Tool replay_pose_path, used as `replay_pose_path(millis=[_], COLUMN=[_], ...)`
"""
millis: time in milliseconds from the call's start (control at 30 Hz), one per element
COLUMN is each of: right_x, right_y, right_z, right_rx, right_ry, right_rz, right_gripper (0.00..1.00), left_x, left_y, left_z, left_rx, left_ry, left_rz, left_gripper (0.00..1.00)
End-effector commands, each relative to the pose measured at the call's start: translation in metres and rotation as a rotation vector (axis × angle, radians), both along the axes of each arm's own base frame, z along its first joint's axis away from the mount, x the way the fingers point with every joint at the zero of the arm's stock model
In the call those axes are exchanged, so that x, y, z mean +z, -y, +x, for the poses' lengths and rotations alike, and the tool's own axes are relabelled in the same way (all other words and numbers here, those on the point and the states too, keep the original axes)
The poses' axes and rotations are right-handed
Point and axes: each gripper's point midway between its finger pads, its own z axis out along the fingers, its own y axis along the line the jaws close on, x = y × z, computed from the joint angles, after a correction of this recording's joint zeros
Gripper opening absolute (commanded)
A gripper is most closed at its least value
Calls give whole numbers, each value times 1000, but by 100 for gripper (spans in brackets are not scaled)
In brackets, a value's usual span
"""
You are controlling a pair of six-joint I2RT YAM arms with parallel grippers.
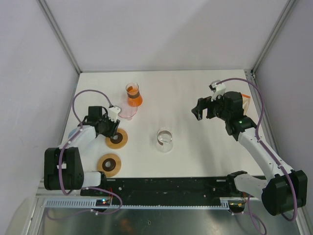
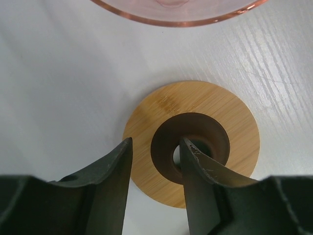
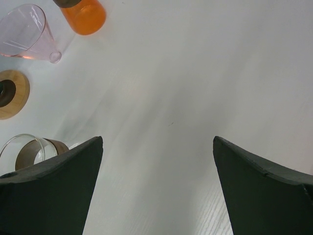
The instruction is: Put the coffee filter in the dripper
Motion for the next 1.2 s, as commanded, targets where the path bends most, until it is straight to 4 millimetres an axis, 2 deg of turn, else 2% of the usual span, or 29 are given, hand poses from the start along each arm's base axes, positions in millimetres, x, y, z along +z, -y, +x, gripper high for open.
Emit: replay_pose_path(millis=[0,433,633,833,1067,1167], right_x=[19,18,19,22,24,26], right_y=[-2,-1,-1,1,1,0], right_z=[7,9,9,8,9,9], right_rx=[16,14,18,13,17,20], right_ry=[52,45,45,53,56,59], right_rz=[12,19,28,31,45,52], right_gripper=[99,99,99,99,99,99], left_x=[-7,6,-6,-18,-22,-30], left_y=[-2,-3,-4,-14,-14,-15], left_z=[-2,-17,-17,-11,-17,-24], left_rx=[-30,-66,-51,-11,-28,-33], left_ry=[8,19,-26,-34,-25,-51], left_rz=[32,51,52,132,143,150], left_gripper=[47,47,45,40,25,7])
